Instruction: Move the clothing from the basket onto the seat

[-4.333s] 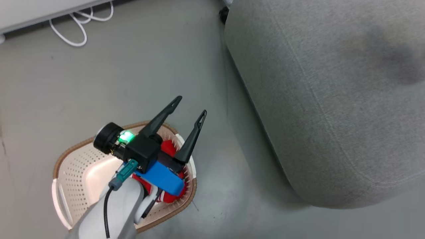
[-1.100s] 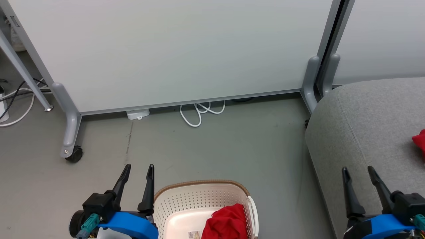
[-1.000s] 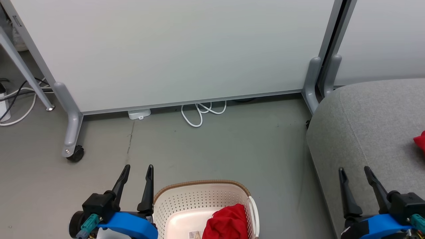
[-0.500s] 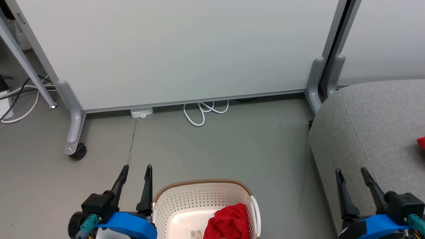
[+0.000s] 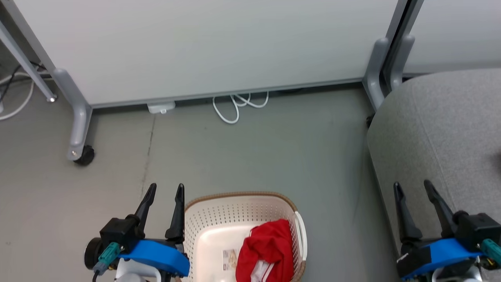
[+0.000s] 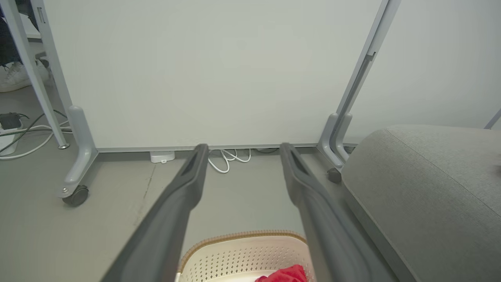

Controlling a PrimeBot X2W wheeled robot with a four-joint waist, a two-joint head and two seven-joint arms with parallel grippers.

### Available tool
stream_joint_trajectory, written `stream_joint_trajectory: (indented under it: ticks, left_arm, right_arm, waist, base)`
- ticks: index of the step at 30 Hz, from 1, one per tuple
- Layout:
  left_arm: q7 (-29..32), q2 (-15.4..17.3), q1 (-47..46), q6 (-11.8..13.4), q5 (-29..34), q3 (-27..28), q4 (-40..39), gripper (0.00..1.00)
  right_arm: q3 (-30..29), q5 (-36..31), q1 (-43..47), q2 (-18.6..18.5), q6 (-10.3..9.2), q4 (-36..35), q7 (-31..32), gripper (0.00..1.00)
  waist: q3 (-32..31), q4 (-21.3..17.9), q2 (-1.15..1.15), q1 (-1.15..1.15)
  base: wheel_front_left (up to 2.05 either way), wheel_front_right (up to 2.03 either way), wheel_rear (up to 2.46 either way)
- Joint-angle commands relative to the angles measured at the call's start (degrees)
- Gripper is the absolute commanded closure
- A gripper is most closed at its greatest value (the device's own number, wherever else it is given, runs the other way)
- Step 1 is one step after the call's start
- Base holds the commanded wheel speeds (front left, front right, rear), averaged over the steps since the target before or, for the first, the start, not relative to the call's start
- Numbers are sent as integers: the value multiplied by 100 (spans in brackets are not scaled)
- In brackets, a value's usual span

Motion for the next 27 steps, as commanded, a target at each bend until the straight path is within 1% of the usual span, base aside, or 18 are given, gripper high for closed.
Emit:
stream_joint_trajectory:
  ticks: [1, 7, 13, 16, 21, 27]
  left_arm:
    - [-15, -10, -141, -10, 3, -23, -4, 0]
    - [-15, -1, -498, -10, -4, -173, 122, 0]
    - [-15, 34, -1091, -10, -40, -450, 534, 0]
    - [-16, 100, -1415, -10, -65, -612, 881, 0]
    - [-16, 220, -1997, -10, -148, -1040, 1692, 0]
    - [-15, 411, -2552, -10, -353, -1358, 2433, 0]
  right_arm:
    - [33, 0, -173, 5, 1, -70, -10, 0]
    - [175, -3, -564, 4, 1, -241, -36, 0]
    - [413, -63, -1084, 3, 1, -322, -124, 0]
    - [560, -66, -1340, 4, 1, -339, -186, 0]
    - [923, -158, -1726, 5, 1, -382, -245, 0]
    - [1159, -115, -1969, 6, 1, -513, -393, 0]
  waist:
    - [321, -51, 0, 0]
    - [1195, -235, 0, 0]
    - [2076, -509, 0, 0]
    - [2488, -673, 0, 0]
    - [3126, -1014, 0, 0]
    - [3776, -1363, 0, 0]
  base:
    - [0, 0, 0]
    - [0, 0, 0]
    - [0, 0, 0]
    - [0, 0, 0]
    - [0, 0, 0]
    - [0, 0, 0]
